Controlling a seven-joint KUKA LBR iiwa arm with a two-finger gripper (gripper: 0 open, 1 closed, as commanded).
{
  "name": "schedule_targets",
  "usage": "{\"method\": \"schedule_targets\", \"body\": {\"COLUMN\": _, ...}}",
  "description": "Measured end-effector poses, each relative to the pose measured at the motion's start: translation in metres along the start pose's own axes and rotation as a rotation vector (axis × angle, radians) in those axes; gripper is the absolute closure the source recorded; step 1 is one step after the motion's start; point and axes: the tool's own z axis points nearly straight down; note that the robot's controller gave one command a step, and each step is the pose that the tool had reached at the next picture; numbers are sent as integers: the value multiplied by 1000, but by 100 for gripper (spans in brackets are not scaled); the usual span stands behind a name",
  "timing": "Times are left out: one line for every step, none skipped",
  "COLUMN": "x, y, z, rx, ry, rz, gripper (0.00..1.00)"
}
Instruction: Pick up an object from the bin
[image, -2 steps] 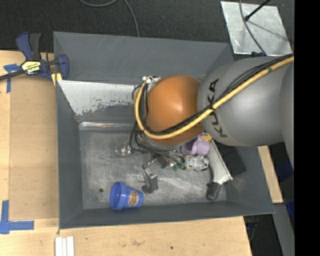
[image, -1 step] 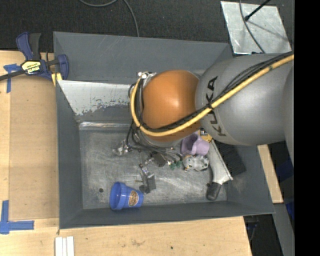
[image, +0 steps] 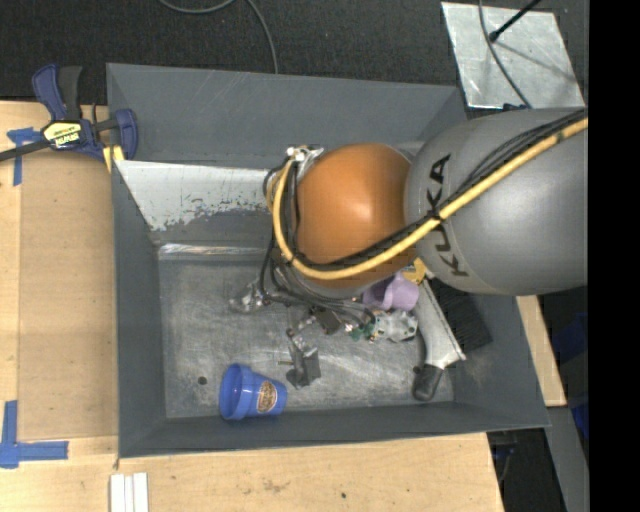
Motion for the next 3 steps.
{"method": "schedule_targets", "body": {"x": 6, "y": 17, "z": 62, "rx": -2, "ry": 7, "rz": -175, "gripper": 0}}
{"method": "schedule_targets", "body": {"x": 21, "y": 4, "z": 85, "rx": -2, "ry": -2, "rz": -511, "gripper": 100}}
{"method": "schedule_targets", "body": {"x": 21, "y": 4, "z": 85, "rx": -2, "ry": -1, "rz": -511, "gripper": 100}}
